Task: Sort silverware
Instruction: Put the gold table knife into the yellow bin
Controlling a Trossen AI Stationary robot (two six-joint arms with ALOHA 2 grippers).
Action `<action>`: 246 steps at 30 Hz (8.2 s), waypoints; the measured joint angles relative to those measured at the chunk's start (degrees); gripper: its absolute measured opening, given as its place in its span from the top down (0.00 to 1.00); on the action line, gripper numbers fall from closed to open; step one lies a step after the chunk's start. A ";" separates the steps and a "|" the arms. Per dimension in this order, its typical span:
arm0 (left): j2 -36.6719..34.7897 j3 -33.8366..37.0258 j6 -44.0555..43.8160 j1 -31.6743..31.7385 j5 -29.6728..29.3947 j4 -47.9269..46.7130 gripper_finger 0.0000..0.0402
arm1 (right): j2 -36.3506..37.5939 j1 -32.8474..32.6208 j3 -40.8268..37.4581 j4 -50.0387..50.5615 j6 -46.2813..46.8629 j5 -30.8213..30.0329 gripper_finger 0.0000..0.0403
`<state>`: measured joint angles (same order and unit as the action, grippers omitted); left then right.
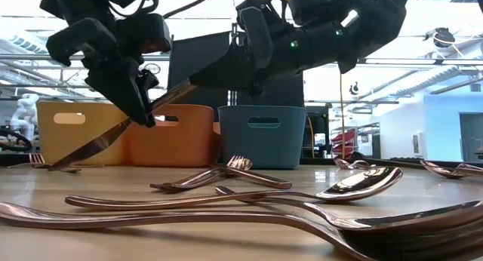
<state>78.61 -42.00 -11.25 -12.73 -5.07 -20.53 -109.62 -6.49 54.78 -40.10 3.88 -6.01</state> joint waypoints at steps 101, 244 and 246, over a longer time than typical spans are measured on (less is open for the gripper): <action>-2.78 -7.43 107.54 46.21 -31.98 -37.42 0.77 | 31.39 2.70 -0.04 58.45 4.75 -38.89 0.59; -0.60 -29.68 55.03 8.23 -21.08 -53.49 1.00 | 30.62 -16.60 -0.09 66.85 18.01 -28.99 0.59; -1.85 -29.70 58.84 10.35 -24.47 -55.99 1.00 | 30.62 -16.60 -0.09 66.54 17.79 -29.01 0.59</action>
<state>76.75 -71.70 47.59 -2.39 -29.55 -76.52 -79.00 -23.09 54.70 26.44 21.67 -35.03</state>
